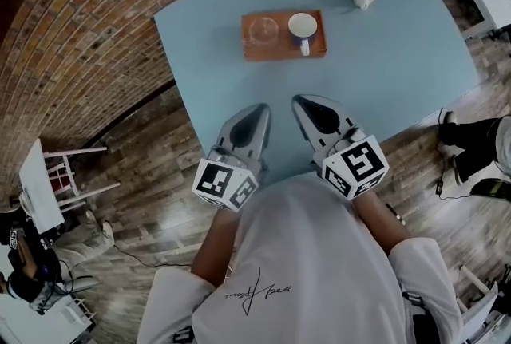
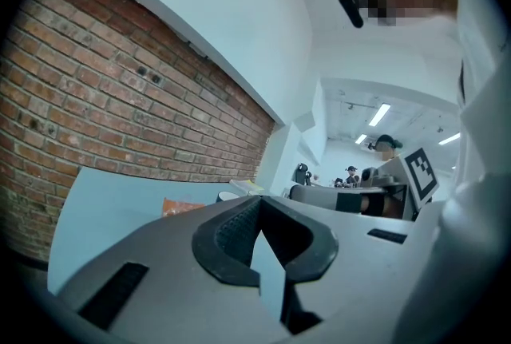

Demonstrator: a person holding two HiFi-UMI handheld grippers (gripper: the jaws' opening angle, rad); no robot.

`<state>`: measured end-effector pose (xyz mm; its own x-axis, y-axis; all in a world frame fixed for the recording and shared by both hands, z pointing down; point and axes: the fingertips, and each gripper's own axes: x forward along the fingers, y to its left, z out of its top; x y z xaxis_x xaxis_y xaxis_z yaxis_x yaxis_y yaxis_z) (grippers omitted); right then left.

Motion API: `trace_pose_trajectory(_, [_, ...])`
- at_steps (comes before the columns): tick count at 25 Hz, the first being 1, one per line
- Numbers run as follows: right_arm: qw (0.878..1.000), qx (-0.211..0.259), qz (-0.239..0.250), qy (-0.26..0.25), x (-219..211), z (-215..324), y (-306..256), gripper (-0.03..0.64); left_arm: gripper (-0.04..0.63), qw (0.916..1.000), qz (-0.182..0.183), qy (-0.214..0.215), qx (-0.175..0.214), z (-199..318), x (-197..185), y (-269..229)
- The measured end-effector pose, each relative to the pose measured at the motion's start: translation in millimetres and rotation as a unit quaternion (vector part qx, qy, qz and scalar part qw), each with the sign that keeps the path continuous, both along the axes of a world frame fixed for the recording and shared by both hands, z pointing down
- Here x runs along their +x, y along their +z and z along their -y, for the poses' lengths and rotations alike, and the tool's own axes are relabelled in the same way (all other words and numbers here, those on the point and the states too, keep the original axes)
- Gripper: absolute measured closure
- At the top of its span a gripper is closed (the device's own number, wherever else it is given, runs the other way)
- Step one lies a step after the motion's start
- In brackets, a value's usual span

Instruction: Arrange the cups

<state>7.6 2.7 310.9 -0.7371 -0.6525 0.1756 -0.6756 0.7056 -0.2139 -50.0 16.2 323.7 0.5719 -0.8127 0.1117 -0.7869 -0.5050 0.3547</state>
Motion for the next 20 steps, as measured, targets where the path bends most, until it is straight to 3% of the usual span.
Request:
trace_pose_trajectory(13, [1.0,0.005,-0.01,-0.029,-18,15,0,0.595,0.589,0.9964,0.07,0.034,0.033,38,-22,15])
trace_pose_trajectory(20, [0.999,-0.005,-0.022,-0.026,-26,16,11,0.595,0.588,0.9947,0.086,0.054,0.017,60,-37,33])
